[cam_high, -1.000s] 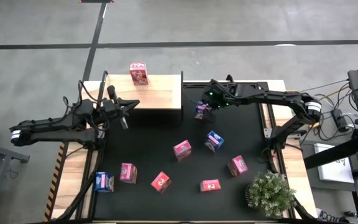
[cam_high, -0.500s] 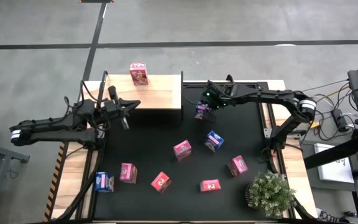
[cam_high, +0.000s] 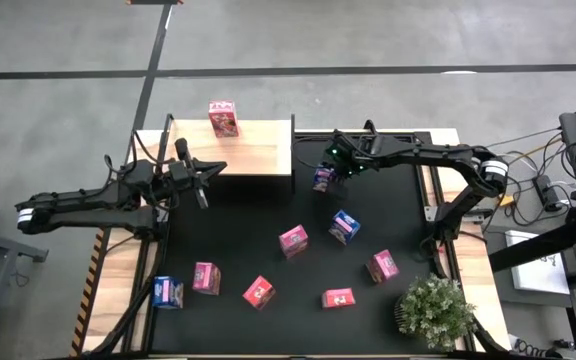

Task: Stack cereal on shelf
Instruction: Put the top blue cereal box on the shelf

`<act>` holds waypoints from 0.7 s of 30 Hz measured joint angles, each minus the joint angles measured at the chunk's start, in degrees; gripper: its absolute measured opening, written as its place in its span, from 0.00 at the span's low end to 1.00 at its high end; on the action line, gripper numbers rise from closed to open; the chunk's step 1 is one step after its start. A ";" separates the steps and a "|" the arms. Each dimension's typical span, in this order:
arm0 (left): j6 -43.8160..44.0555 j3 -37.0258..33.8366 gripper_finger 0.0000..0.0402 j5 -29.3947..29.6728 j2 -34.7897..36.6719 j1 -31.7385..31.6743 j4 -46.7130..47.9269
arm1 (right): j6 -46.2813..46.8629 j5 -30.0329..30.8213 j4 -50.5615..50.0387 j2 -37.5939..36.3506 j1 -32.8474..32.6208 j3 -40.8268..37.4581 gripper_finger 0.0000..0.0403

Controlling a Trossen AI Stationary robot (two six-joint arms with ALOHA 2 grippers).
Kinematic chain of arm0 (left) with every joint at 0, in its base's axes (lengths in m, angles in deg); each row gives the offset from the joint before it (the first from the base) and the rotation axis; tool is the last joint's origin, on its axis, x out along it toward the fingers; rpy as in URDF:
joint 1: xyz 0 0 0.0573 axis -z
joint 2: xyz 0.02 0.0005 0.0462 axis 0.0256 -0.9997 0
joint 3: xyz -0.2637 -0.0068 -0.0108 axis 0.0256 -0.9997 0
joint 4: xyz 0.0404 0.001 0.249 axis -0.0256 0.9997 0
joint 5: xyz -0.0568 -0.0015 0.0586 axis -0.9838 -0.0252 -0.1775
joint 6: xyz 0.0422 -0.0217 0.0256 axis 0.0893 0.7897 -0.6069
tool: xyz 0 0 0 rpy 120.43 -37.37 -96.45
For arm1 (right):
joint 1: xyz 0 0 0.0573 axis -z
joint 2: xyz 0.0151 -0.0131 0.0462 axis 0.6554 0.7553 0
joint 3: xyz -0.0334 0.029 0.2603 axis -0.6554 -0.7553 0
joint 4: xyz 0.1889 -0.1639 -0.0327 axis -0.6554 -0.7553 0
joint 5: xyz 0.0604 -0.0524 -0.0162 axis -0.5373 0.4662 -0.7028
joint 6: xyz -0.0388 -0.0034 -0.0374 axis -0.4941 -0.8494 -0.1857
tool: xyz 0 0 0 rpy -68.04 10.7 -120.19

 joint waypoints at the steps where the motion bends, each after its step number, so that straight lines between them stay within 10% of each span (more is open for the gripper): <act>1: 0.00 0.00 0.00 0.00 0.00 0.00 0.00 | 0.18 0.00 -0.86 -0.04 0.00 0.47 0.39; 21: 0.00 0.00 0.00 0.00 0.00 0.00 0.00 | -0.83 8.04 -22.01 -0.80 0.48 34.93 0.37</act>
